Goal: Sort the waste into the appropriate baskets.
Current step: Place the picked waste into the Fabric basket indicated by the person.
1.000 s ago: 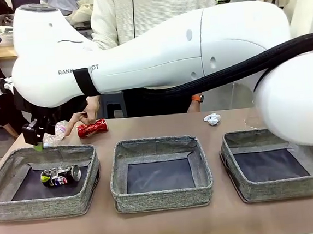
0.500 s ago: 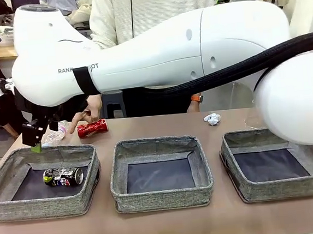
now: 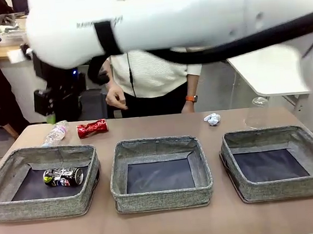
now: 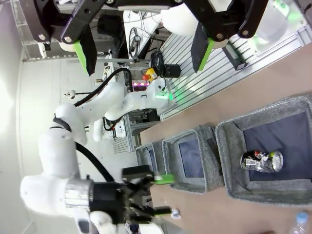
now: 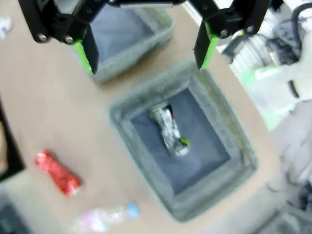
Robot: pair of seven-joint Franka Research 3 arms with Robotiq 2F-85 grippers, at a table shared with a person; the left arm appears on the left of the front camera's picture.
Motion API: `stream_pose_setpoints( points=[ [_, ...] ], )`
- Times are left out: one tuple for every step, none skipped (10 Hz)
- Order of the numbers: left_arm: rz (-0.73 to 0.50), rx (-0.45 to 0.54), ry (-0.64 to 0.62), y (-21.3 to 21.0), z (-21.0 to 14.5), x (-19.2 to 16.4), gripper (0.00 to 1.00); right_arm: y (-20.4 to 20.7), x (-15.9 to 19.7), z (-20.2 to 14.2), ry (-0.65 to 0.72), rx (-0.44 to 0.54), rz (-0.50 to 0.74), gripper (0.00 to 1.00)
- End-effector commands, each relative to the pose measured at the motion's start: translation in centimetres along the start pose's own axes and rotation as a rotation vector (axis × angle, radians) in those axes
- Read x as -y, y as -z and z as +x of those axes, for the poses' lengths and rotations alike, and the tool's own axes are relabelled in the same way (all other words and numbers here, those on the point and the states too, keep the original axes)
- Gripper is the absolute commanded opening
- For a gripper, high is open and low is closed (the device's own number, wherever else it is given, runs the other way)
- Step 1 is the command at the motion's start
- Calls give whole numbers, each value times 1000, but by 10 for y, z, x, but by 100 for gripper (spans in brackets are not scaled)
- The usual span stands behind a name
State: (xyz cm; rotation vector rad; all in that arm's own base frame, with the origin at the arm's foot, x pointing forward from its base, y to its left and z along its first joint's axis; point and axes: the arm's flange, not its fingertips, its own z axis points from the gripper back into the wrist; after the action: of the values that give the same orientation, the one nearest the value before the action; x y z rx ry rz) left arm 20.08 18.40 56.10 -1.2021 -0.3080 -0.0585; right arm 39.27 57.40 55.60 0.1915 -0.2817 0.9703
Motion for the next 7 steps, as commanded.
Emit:
stream_pose_setpoints(
  points=[
    [-11, 3, 8, 2, -2, 1, 100, -34, 1, -123, 202, 49, 42, 100],
    [-11, 3, 8, 2, -2, 1, 100, -39, 9, -157, 284, 60, 64, 100],
    [-11, 3, 8, 2, -2, 1, 100, -43, 20, -194, 363, 142, 96, 100],
    [-11, 3, 8, 2, -2, 1, 100, -40, 35, -228, 440, 167, 111, 100],
    [-11, 3, 8, 2, -2, 1, 100, -28, 50, -246, 522, 191, 138, 100],
    [-11, 3, 8, 2, -2, 1, 100, -55, 36, -150, 428, 82, 90, 100],
    [-11, 3, 8, 2, -2, 1, 100, -55, 36, -150, 428, 82, 90, 100]
  ],
)
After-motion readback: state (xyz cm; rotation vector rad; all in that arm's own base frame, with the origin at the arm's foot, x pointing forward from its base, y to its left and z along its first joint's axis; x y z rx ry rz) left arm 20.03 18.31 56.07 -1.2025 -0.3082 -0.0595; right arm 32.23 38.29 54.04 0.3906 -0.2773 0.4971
